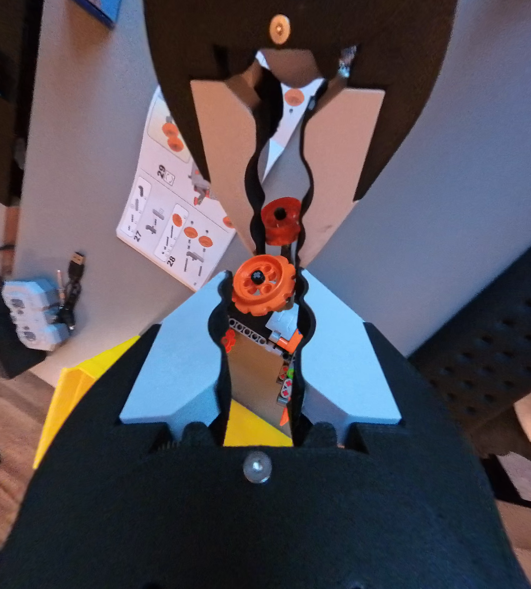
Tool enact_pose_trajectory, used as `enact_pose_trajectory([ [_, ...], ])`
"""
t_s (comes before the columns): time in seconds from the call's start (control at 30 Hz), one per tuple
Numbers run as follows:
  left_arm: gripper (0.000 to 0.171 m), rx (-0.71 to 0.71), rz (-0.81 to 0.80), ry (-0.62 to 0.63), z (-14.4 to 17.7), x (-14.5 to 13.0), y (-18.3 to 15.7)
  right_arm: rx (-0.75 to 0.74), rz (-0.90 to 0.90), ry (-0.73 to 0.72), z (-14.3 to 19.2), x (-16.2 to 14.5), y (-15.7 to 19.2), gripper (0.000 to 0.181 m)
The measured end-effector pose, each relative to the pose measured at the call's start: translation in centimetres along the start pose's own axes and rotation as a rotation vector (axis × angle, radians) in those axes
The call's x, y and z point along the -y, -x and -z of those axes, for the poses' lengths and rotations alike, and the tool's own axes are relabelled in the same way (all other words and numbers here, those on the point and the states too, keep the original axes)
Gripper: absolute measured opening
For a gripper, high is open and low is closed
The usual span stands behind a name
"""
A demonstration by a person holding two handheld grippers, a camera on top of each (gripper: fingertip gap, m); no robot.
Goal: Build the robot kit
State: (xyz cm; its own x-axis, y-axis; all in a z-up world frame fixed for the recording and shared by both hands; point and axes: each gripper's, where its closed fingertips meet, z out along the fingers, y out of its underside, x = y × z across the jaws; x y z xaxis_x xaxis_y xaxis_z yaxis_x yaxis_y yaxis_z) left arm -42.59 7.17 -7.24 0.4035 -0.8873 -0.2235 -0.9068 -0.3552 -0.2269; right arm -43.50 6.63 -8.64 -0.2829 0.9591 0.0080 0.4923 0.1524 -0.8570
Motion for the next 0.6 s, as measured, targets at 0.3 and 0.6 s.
enact_pose_trajectory([
  [0.3,0.037,-0.363,0.182,0.099,0.1,1.1,-1.7,0.365,-0.314,-0.21,0.6,0.3,2.3,0.018],
  [0.6,0.036,-0.618,0.305,0.201,-0.4,1.9,-2.4,0.563,-0.502,-0.478,1.0,0.6,3.2,0.017],
])
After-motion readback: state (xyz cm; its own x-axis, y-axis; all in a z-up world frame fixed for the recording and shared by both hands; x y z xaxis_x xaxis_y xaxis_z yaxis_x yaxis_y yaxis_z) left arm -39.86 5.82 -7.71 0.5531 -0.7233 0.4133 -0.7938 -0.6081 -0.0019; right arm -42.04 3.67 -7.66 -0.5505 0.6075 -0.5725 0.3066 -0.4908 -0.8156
